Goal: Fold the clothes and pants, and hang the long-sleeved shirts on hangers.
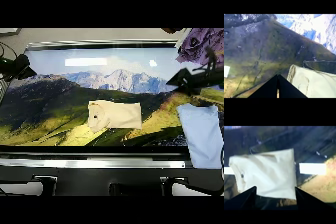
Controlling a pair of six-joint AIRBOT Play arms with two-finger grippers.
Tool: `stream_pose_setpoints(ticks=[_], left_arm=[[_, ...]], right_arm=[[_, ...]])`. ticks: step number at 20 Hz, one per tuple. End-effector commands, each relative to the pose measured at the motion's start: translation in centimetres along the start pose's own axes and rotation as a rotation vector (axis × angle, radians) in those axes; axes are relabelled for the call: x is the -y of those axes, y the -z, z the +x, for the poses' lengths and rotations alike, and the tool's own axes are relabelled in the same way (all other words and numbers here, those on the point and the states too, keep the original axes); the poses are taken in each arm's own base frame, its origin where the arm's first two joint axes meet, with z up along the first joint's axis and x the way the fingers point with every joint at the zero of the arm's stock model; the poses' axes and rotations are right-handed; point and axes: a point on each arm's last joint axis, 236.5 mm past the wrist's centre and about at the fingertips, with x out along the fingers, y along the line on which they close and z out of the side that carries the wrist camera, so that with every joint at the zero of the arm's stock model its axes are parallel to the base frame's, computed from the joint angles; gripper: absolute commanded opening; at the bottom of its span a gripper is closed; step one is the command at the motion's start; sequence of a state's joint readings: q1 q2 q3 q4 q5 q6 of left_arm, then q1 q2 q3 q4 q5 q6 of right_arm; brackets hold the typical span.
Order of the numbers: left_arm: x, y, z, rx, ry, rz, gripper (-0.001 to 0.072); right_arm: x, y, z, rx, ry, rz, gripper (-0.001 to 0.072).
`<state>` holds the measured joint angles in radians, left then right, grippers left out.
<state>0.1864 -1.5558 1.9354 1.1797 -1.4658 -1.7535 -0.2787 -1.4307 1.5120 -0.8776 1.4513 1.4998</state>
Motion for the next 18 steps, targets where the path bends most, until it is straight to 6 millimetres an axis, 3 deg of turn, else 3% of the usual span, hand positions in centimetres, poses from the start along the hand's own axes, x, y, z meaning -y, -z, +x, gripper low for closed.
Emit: stream_pose_setpoints(ticks=[1, 4, 7, 11, 14, 17, 18], left_arm=[[-0.1, 0.0, 0.0, 0.000, -0.001, 0.003, 0.0015], [-0.1, 0.0, 0.0, 0.000, -0.001, 0.002, 0.0015], [-0.1, 0.0, 0.0, 0.000, -0.001, 0.002, 0.0015], [-0.1, 0.0, 0.0, 0.000, -0.001, 0.002, 0.0016], [-0.1, 0.0, 0.1, -0.002, -0.001, 0.002, 0.0015], [-0.2, 0.0, 0.4, -0.007, -0.002, -0.001, 0.0016], [-0.2, 0.1, 0.5, -0.011, -0.002, -0.001, 0.0016]], right_arm=[[3.4, 4.9, 6.2, -0.143, -0.156, 0.054, 0.0559], [5.2, 8.2, 12.1, -0.217, -0.186, 0.124, 0.0531], [5.2, 9.5, 16.1, -0.261, -0.203, 0.128, 0.0483], [5.2, 10.0, 19.7, -0.268, -0.198, 0.130, 0.0483], [4.8, 10.1, 20.8, -0.262, -0.197, 0.129, 0.0476], [4.2, 10.1, 21.4, -0.251, -0.198, 0.123, 0.0287], [3.9, 10.2, 21.5, -0.254, -0.206, 0.120, 0.0192]])
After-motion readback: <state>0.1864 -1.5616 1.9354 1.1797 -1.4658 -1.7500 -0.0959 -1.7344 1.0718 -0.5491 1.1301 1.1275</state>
